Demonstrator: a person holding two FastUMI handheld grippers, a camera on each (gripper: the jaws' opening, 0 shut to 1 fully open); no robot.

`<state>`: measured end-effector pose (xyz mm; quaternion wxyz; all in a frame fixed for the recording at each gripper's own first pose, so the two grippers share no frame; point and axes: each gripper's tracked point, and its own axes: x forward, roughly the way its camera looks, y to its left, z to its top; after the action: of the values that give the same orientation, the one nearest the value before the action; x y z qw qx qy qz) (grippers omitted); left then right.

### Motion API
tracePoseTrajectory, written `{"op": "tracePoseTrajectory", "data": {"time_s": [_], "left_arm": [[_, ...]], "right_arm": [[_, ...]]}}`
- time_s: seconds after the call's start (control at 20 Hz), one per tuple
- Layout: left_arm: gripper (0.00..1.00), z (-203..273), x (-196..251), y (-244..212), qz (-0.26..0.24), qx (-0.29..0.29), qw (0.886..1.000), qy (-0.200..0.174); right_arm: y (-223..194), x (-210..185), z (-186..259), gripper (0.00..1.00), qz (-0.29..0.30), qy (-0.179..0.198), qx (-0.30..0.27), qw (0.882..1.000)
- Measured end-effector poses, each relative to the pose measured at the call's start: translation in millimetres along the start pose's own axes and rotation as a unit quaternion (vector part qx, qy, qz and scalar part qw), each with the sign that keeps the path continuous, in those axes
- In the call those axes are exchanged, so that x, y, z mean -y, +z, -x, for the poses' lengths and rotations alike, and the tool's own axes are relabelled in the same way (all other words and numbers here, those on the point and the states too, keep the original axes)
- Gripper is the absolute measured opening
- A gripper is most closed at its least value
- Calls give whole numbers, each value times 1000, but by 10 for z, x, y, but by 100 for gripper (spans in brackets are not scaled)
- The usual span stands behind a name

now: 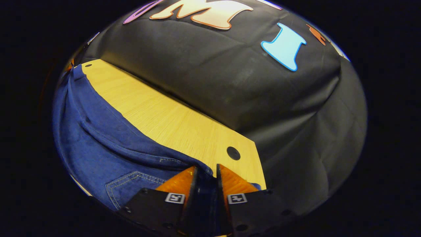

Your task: Grasp the waist and the cuffs of the jeans and fold them to make the two legs overlap; first hold the waist and fold one-third of the jeans toward the cuffs, then hold the cuffs and fold the remaining one-third in the same direction to finish folding.

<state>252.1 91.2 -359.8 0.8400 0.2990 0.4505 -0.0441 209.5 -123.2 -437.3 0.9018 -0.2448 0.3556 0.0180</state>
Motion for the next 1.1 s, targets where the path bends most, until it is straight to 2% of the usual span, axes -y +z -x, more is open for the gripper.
{"op": "tracePoseTrajectory", "data": {"time_s": [0.1, 0.15, 0.2, 0.4, 0.5, 0.6, 0.65, 0.7, 0.8, 0.9, 0.95, 1.0, 1.05, 1.1], "left_arm": [[100, 5, 62, 125, 38, 34, 999, -7], [100, 183, 25, 218, 59, 59, 997, -2], [95, 278, 33, 337, 81, 85, 993, -4], [95, 701, 88, 694, 150, 161, 975, -32], [95, 918, 135, 860, 179, 192, 964, -50], [95, 1102, 152, 992, 198, 218, 953, -63], [100, 1199, 228, 1036, 203, 226, 950, -68], [95, 1265, 261, 1086, 203, 231, 949, -71], [95, 1387, 361, 1129, 201, 239, 947, -78], [95, 1502, 472, 1158, 197, 243, 946, -81], [95, 1527, 504, 1164, 192, 245, 947, -81], [95, 1536, 542, 1171, 186, 242, 949, -81], [95, 1542, 581, 1155, 183, 238, 951, -80], [95, 1544, 624, 1148, 183, 233, 952, -81]], "right_arm": [[29, 139, 199, 69, -47, -7, 11, 999], [48, 209, 225, 84, -76, -13, 14, 997], [30, 325, 313, 100, -110, -23, 14, 994], [-209, 694, 547, 100, -215, -58, -2, 975], [-510, 746, 586, 99, -259, -66, -34, 963], [-779, 765, 595, 100, -313, -66, -67, 945], [-910, 749, 573, 99, -341, -70, -84, 934], [-1053, 724, 540, 100, -365, -75, -100, 923], [-1305, 629, 527, 100, -415, -84, -135, 896], [-1500, 439, 491, 97, -460, -76, -176, 867], [-1440, 490, 465, 96, -469, -77, -169, 863], [-1434, 447, 331, 100, -466, -58, -154, 869], [-1423, 245, 332, 84, -470, -18, -174, 865], [-1339, 339, 230, 69, -465, -25, -145, 873]]}}
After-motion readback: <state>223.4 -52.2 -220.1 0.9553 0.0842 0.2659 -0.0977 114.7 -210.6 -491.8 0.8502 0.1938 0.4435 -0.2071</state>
